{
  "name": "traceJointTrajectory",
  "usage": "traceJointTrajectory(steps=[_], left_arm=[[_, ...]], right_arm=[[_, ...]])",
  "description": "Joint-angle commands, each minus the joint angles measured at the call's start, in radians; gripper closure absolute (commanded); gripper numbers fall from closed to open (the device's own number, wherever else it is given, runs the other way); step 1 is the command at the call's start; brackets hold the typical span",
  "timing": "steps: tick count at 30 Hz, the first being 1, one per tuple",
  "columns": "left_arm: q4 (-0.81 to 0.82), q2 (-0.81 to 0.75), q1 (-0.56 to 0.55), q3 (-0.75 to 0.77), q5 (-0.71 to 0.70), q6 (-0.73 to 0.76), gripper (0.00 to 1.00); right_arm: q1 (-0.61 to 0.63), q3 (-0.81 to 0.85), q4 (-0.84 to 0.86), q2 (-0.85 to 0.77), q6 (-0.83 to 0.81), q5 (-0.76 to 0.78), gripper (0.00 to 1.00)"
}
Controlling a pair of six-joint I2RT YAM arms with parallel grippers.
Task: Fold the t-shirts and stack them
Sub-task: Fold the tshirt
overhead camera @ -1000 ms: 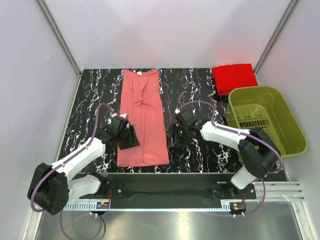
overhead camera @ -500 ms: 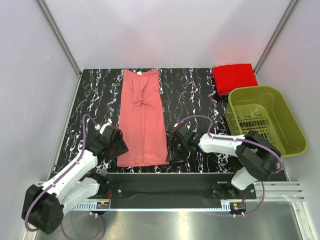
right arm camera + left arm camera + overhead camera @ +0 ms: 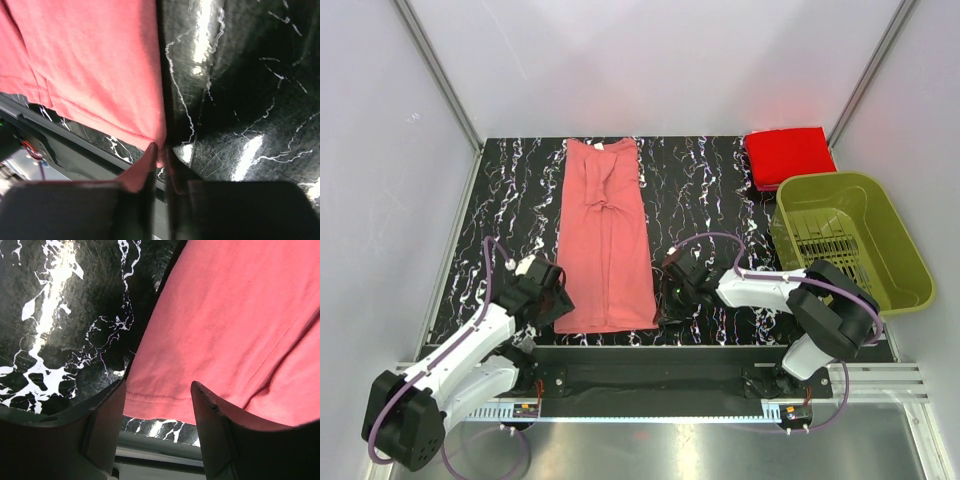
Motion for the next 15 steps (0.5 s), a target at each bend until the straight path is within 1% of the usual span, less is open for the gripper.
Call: traceJointTrajectory(steps=[1, 2, 3, 5, 6, 8, 11, 12, 15], left_arm=[[0.0, -0.022, -0.008, 0.037, -0.002, -0.025, 0.4], [0.013, -0.019, -0.01, 0.038, 0.021, -0.01, 0.4], [0.026, -0.011, -0.01, 0.041, 0.097, 0.008, 0.4], [0.049, -0.008, -0.02, 0.055, 0.173, 0.042, 0.4], [0.043, -0.017, -0.031, 0.06, 0.187, 0.044, 0.41], [0.005, -0.035, -0.074, 0.077, 0.187, 0.023, 0.41], [-0.062, -0.055, -0.095, 0.08, 0.152, -0.002, 0.41], [-0.069, -0.06, -0.097, 0.075, 0.136, -0.005, 0.41], [-0.044, -0.057, -0.115, 0.037, 0.151, -0.025, 0.42]], right_arm=[[0.009, -0.018, 0.027, -0.023, 0.013, 0.003, 0.91], [0.009, -0.023, 0.024, -0.034, 0.011, 0.012, 0.97], [0.011, -0.028, 0.007, -0.047, 0.011, 0.023, 1.0], [0.009, -0.045, -0.011, -0.088, 0.007, 0.051, 1.0], [0.011, -0.049, -0.033, -0.1, 0.004, 0.058, 1.0], [0.009, -0.066, -0.047, -0.14, 0.001, 0.071, 1.0], [0.009, -0.089, -0.068, -0.178, -0.007, 0.087, 1.0], [0.011, -0.094, -0.083, -0.188, -0.01, 0.098, 1.0], [0.008, -0.112, -0.099, -0.217, -0.024, 0.111, 1.0]])
